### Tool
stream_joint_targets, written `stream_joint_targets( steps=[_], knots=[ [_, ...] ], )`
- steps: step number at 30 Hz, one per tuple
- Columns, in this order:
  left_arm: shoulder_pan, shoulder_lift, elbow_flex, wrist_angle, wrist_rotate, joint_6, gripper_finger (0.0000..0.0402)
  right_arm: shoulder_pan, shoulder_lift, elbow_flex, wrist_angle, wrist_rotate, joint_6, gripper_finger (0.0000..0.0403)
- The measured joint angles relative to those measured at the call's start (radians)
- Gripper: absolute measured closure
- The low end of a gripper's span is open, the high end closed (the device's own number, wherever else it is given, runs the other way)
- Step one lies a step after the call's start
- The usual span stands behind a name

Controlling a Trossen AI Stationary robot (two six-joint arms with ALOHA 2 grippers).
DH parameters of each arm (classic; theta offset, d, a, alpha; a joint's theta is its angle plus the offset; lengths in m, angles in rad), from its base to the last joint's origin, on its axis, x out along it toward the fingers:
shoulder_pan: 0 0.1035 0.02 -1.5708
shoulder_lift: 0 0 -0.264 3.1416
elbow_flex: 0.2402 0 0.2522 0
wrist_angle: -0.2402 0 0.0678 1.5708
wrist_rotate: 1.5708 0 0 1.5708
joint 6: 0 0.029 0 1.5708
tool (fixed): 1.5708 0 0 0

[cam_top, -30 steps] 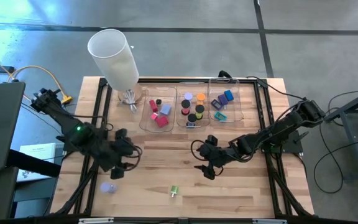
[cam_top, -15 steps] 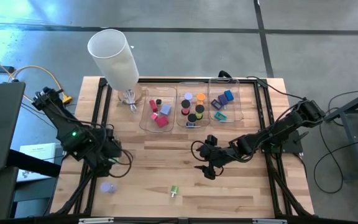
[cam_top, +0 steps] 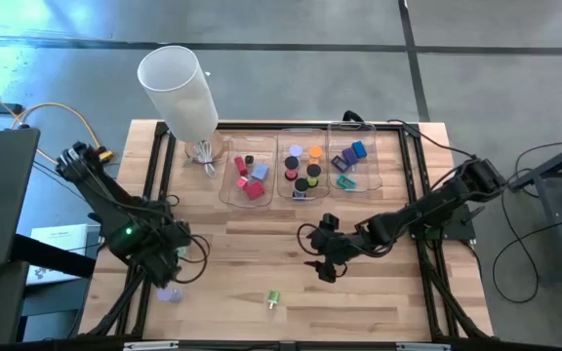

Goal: Pick & Place Office items
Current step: Put the light blue hourglass into the middle transparent bin

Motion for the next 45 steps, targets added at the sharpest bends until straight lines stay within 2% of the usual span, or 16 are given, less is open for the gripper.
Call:
stream_joint_targets(
  steps=[5,18,25,30,36,41,45],
  knots=[
    [-0.001,0.025,-0.027,0.002,0.007,0.01,0.011,-0.003,0.066,0.0,0.018,-0.002,-0.004,0.005],
    [-0.037,0.035,-0.071,0.004,0.02,0.018,0.011,-0.003,0.075,0.0,0.03,-0.022,-0.005,0.005],
    [-0.078,0.035,-0.099,0.004,0.018,-0.104,0.011,-0.003,0.075,0.0,0.035,-0.022,-0.005,0.005],
    [-0.094,0.035,-0.103,0.004,0.028,-0.317,0.011,-0.003,0.075,0.0,0.04,-0.022,-0.006,0.005],
    [-0.092,0.034,-0.103,0.004,0.055,-0.197,0.011,-0.003,0.075,0.0,0.041,-0.017,-0.006,0.005],
    [-0.085,0.034,-0.103,0.004,0.076,-0.199,0.011,-0.003,0.075,0.0,0.049,0.001,-0.027,0.005],
    [-0.084,0.018,-0.103,0.004,0.106,-0.108,0.011,-0.003,0.076,0.0,0.054,0.001,-0.03,0.005]
  ],
)
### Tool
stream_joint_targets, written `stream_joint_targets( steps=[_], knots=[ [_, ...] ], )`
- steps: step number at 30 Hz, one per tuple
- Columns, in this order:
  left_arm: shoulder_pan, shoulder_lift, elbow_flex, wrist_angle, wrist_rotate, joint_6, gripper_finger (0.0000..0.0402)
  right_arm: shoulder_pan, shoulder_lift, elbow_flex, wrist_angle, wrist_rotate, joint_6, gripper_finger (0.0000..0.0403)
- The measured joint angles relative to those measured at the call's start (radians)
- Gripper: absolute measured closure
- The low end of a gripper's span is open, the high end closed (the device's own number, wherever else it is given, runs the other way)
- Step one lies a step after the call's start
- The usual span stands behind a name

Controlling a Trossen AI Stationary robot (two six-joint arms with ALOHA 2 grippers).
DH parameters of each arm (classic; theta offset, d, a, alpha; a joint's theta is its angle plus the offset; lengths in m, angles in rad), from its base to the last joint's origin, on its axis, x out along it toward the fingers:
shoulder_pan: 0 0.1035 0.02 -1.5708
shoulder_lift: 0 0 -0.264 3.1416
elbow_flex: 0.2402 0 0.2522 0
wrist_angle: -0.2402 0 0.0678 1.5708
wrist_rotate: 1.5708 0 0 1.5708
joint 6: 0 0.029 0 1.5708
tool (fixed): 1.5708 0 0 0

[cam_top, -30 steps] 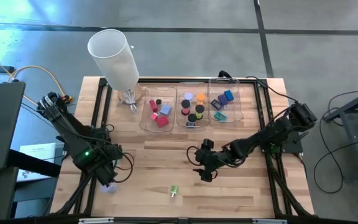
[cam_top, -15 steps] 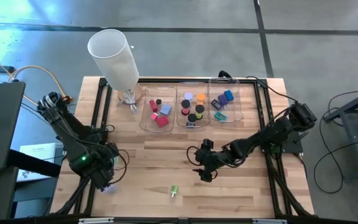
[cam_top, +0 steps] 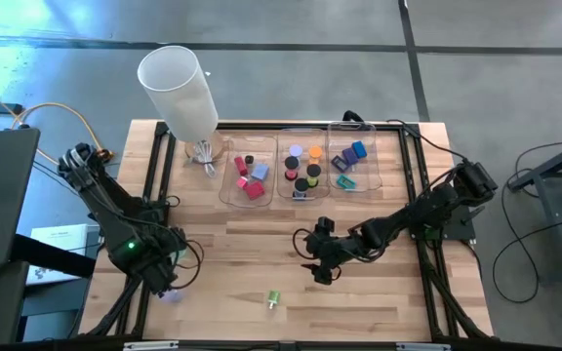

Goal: Pick & Place Office items
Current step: Put the light blue hourglass into the middle transparent bin

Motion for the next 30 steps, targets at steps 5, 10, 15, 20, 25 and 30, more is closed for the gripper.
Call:
stream_joint_targets(
  steps=[5,10,15,20,25,30],
  knots=[
    [0.021,-0.066,0.0,0.004,0.042,0.077,0.011,0.0,0.0,0.0,0.0,0.0,0.0,0.005],
    [0.024,-0.138,0.0,0.081,0.014,0.168,0.011,0.0,0.0,0.0,0.0,0.0,0.0,0.005],
    [0.028,-0.166,-0.02,0.086,0.011,0.165,0.011,0.0,0.0,0.0,-0.005,0.0,0.0,0.005],
    [0.028,-0.166,-0.068,0.088,0.017,0.13,0.011,0.0,0.0,0.0,-0.007,-0.003,0.0,0.005],
    [0.028,-0.166,-0.118,0.097,0.046,0.121,0.011,0.0,0.0,0.0,-0.01,-0.003,0.0,0.005],
    [0.028,-0.182,-0.149,0.141,0.045,0.138,0.011,0.0,0.0,0.0,-0.01,-0.003,0.0,0.005]
  ],
)
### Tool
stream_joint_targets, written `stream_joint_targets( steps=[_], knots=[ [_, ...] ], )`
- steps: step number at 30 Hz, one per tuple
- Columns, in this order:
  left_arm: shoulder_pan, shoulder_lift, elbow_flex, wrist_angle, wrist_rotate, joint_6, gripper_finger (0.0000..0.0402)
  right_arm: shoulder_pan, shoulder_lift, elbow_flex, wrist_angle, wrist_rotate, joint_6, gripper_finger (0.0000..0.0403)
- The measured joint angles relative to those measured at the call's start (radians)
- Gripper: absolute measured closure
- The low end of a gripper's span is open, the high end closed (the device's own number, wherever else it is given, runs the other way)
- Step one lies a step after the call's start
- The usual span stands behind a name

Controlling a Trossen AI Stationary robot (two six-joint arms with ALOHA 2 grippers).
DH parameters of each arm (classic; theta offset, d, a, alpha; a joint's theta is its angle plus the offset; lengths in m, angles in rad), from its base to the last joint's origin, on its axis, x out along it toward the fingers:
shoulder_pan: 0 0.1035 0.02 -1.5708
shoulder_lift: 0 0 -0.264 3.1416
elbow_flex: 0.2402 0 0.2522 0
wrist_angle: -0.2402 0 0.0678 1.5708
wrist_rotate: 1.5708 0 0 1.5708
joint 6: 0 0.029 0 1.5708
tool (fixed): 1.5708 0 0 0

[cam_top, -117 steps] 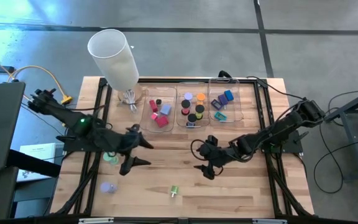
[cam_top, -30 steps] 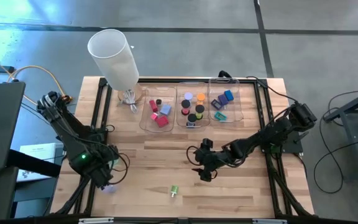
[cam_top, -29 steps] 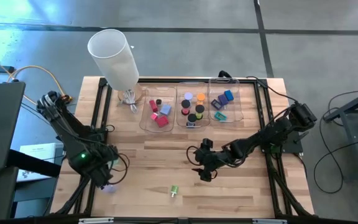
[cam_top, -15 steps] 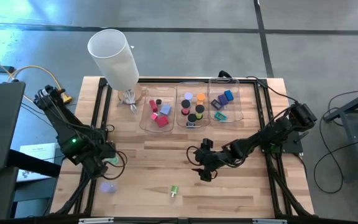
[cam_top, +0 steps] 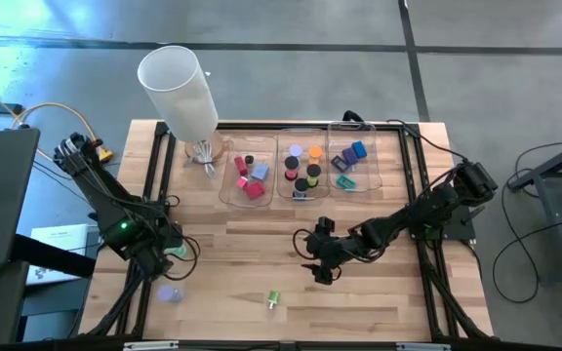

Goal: Pick & Place Office items
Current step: Put the light blue hourglass into the middle transparent bin

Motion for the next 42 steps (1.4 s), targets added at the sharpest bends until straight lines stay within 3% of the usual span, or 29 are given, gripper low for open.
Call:
stream_joint_targets(
  steps=[8,20,28,42],
  knots=[
    [0.001,-0.025,-0.051,0.038,0.011,-0.055,0.011,0.0,0.0,0.0,0.005,0.0,0.001,0.005],
    [0.062,-0.024,-0.154,0.157,0.027,0.009,0.011,0.0,0.0,0.0,0.005,0.0,0.003,0.005],
    [0.124,-0.024,-0.172,0.182,0.061,0.037,0.011,0.0,0.0,0.0,0.005,0.0,0.004,0.005],
    [0.13,-0.024,-0.172,0.191,0.06,0.021,0.011,0.0,0.0,0.0,0.004,0.001,0.001,0.005]
  ],
)
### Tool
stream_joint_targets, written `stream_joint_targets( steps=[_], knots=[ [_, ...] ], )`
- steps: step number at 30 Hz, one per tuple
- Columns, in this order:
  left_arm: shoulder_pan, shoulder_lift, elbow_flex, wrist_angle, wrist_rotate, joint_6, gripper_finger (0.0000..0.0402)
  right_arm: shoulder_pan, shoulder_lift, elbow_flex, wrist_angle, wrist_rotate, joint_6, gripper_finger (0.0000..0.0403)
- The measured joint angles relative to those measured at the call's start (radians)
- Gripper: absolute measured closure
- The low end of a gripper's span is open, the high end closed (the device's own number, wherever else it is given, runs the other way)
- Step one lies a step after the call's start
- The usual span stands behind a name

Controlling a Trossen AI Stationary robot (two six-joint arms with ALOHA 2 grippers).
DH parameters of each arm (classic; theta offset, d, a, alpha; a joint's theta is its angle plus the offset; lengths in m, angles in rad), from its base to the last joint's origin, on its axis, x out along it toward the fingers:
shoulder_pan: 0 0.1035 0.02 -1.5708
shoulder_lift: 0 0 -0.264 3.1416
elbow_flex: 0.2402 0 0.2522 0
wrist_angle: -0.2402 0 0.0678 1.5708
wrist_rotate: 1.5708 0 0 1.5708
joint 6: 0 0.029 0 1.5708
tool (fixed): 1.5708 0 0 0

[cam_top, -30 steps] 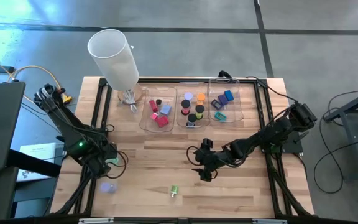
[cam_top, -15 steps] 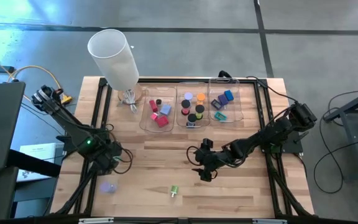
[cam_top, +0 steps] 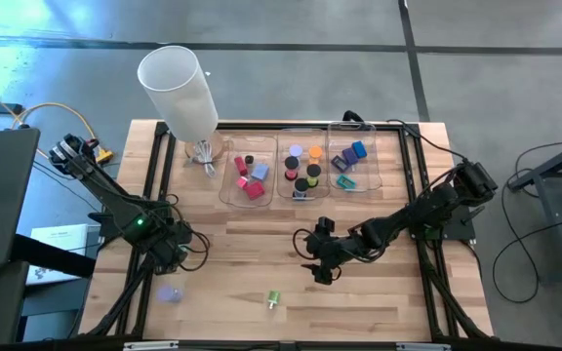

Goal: Pick & Place Office items
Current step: Put the light blue hourglass into the middle transparent bin

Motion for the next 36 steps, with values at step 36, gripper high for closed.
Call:
stream_joint_targets(
  steps=[36],
  knots=[
    [-0.001,0.0,0.0,0.014,0.004,-0.016,0.011,0.0,0.0,0.0,0.04,-0.023,0.011,0.005]
  ],
)
